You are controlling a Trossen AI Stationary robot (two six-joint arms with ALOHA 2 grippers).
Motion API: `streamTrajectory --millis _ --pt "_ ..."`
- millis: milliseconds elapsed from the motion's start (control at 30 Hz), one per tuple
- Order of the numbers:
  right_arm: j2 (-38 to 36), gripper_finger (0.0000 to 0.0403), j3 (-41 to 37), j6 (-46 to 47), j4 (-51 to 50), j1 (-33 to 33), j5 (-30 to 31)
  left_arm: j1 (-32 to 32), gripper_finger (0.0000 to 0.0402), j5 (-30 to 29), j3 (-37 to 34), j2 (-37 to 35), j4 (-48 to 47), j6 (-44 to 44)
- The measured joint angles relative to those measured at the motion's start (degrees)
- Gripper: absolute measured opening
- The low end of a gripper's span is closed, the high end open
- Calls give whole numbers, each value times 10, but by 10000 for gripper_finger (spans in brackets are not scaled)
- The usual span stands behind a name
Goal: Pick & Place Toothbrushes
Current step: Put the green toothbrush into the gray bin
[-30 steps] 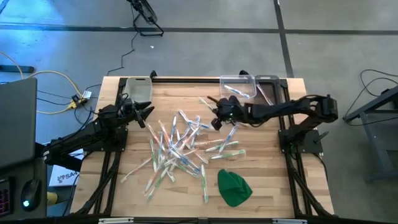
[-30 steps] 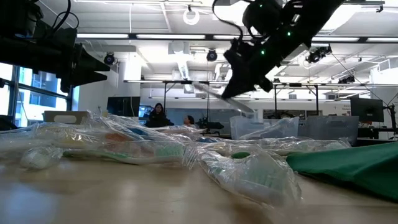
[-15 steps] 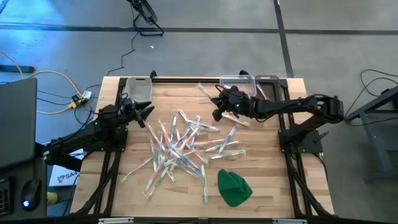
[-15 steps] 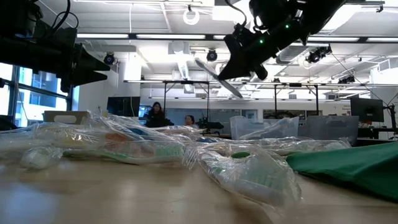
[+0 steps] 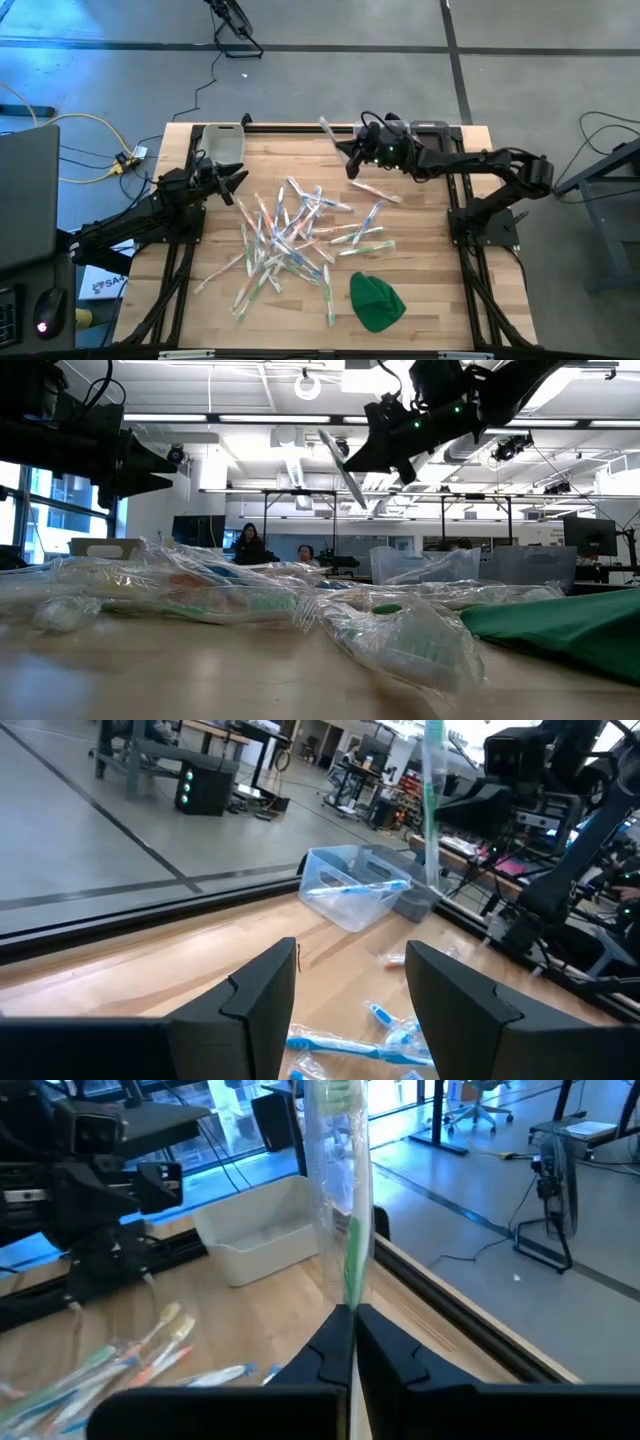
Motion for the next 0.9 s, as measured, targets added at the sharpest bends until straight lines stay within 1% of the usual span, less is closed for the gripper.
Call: streamTrajectory --millis 100,300,467,600,667,900 --pt "0 2 0 0 0 -6 -2 0 187 -14 0 0 30 0" --pt "0 2 0 0 14 -7 -16 0 187 -16 0 20 138 33" --pt "2 3 0 0 21 -2 -22 0 187 -14 0 55 162 33" --pt "2 3 0 0 21 4 -33 0 187 -13 0 101 177 6" --pt "2 3 0 0 21 11 -34 0 187 -7 0 131 202 -10" --pt "2 3 0 1 17 39 -44 0 187 50 1 262 353 -18"
